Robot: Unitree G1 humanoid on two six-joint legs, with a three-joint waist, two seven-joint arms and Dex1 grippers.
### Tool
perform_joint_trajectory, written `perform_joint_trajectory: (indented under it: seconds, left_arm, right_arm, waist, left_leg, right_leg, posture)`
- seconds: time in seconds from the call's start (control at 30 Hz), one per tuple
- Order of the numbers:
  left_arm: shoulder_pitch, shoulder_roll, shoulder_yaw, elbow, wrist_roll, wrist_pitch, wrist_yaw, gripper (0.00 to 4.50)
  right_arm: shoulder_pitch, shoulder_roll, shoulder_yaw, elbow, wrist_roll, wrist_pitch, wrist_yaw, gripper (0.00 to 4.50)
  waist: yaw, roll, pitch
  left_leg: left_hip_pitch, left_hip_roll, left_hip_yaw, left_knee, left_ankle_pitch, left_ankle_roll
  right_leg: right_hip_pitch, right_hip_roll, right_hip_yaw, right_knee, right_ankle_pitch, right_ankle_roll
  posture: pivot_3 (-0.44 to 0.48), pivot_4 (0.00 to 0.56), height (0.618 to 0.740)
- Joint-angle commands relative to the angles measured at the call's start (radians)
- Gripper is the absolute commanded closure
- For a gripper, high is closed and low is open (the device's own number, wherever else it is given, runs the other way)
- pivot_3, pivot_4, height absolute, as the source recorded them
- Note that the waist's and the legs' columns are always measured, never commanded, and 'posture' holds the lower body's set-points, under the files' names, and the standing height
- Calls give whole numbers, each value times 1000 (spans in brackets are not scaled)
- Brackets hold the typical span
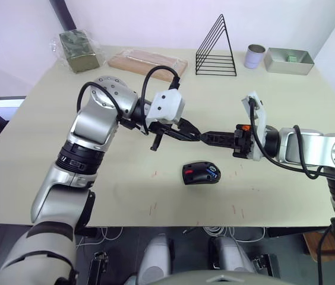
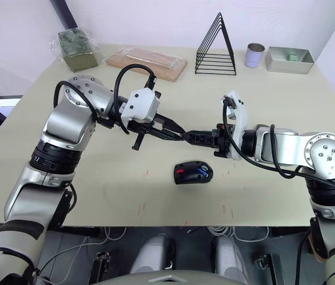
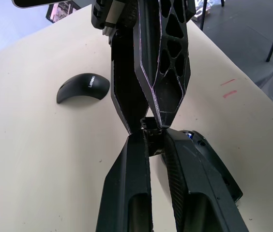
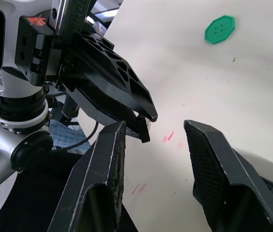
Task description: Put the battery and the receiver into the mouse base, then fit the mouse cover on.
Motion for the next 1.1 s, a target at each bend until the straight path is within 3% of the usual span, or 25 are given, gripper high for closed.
perform_joint_trajectory:
  seconds: [0.03, 0.13, 0.2, 0.3, 0.87, 0.93, 1.0, 1.1]
  left_arm:
    - [-25, 0, 9, -6, -7, -16, -3, 4407]
    - [-25, 0, 7, -6, -8, -15, -4, 4407]
    - [-25, -1, 6, -1, -6, -20, -3, 4407]
    - [-25, -2, 6, -2, -7, -22, -3, 4407]
    - [-23, -5, 3, -4, -19, -4, -7, 4407]
    - [-28, -2, 9, -4, -36, 33, -15, 3492]
    - [-30, 12, 23, -6, -53, 94, -12, 2877]
    - [-31, 38, 34, -13, -77, 170, -14, 1365]
  right_arm:
    - [0, -1, -29, -32, 21, -3, 3, 2477]
    - [1, -8, -24, -36, 21, -2, 0, 2477]
    - [1, -6, -24, -35, 21, -3, -2, 3042]
    - [3, -4, -24, -37, 21, -4, -2, 4431]
    - [3, 1, -23, -42, 21, -8, 1, 4431]
    - [3, -1, -25, -43, 21, -7, 2, 4500]
    - [5, -10, -30, -43, 21, -4, 7, 4500]
    - [15, -28, -39, -48, 21, -1, 16, 4500]
  waist:
    - [0, 0, 0]
    - [0, 0, 0]
    - [0, 0, 0]
    - [0, 0, 0]
    - [1, 0, 0]
    - [1, 0, 0]
    - [0, 0, 0]
    - [0, 0, 0]
  left_leg:
    - [0, 0, 0, 0, 0, 0]
    - [0, 0, 0, 0, 0, 0]
    - [0, 0, 0, 0, 0, 0]
    - [0, 0, 0, 0, 0, 0]
    - [-10, 0, 0, 1, 0, 0]
    - [-10, 0, -1, 1, 0, 0]
    - [-10, 0, -1, 1, 0, 0]
    - [-10, 0, -1, 1, 0, 0]
  right_leg:
    - [0, 0, 0, 0, 0, 0]
    - [0, 0, 0, 0, 0, 0]
    - [0, 0, 0, 0, 0, 0]
    - [0, 0, 0, 0, 0, 0]
    - [-6, 0, -4, -2, 0, 0]
    - [-6, 0, -4, -2, 0, 0]
    - [-6, 0, -5, -1, 0, 0]
    - [-6, 0, -5, -1, 0, 0]
  posture:
    - [0, 150, 740]
    - [0, 150, 740]
    - [0, 150, 740]
    - [0, 150, 740]
    - [0, 150, 740]
    - [0, 150, 740]
    - [0, 150, 740]
    - [0, 150, 740]
